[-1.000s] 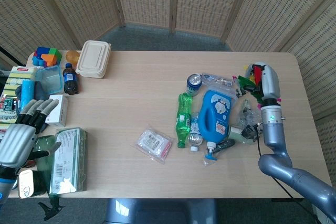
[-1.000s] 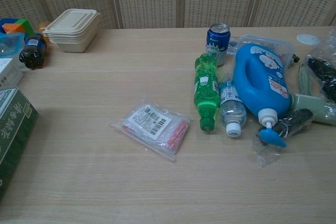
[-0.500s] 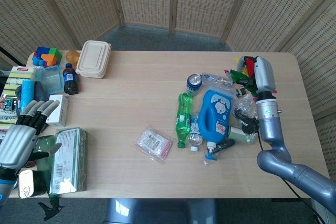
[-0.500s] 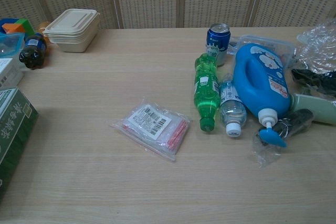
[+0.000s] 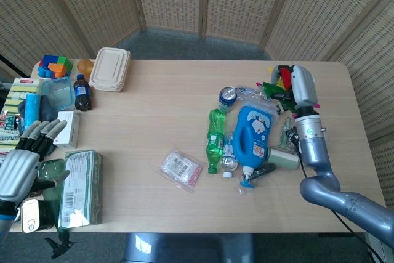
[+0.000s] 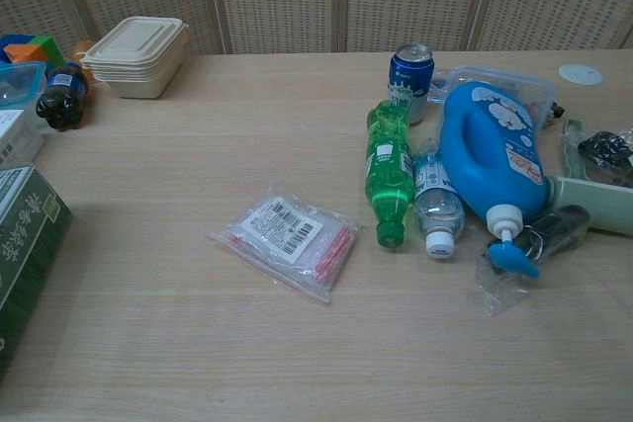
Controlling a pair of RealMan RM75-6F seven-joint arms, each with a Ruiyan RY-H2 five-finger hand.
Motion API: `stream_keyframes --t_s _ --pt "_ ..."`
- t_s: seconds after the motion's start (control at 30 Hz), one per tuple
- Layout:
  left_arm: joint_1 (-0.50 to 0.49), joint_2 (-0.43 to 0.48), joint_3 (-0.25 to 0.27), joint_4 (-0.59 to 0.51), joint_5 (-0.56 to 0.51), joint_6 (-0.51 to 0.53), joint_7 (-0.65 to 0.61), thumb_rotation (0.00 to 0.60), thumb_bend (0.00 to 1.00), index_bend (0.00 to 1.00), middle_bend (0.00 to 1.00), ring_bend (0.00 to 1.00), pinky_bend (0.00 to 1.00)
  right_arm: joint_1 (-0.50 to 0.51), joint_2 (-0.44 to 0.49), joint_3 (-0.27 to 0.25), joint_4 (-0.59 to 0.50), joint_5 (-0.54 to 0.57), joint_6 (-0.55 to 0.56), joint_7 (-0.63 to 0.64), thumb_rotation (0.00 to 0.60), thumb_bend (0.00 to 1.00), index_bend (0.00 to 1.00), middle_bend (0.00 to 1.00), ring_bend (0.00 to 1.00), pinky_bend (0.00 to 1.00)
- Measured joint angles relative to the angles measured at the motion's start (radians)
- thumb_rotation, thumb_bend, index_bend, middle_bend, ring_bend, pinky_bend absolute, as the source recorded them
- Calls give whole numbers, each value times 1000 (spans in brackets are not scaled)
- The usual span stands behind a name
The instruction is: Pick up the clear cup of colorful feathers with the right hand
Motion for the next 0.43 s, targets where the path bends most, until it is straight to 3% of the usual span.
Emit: stream_keyframes --t_s 0.43 --pt "-4 -9 -1 4 4 -5 1 600 262 0 0 0 0 1 5 -7 14 8 11 13 600 200 738 827 820 609"
